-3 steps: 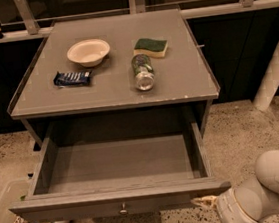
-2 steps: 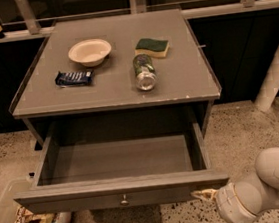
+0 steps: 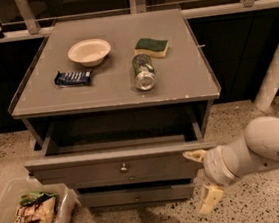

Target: Close top drawer

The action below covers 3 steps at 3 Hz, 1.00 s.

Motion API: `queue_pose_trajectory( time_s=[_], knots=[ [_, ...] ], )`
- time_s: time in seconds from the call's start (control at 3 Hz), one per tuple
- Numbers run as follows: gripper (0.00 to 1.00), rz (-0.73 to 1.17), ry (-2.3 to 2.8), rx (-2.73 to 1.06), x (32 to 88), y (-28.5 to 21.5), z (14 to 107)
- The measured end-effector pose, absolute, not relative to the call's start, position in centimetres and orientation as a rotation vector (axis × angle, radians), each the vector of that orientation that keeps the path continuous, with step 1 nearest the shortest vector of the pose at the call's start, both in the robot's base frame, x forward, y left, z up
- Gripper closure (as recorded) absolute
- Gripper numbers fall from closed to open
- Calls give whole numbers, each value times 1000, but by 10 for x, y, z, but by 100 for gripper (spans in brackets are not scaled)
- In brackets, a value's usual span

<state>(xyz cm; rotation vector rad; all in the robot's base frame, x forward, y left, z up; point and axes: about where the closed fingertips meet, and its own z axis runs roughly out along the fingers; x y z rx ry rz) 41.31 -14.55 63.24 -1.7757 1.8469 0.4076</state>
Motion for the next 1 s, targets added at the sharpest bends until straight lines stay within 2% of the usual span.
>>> queue_pose_trajectory(
  time_s=[0.33, 0.67, 1.0],
  knots=[
    [0, 418, 1826, -1757, 472, -133, 647],
    [0, 389, 1788, -1748, 495, -127, 665],
    [0, 390, 1789, -1748, 494, -127, 664]
  ],
)
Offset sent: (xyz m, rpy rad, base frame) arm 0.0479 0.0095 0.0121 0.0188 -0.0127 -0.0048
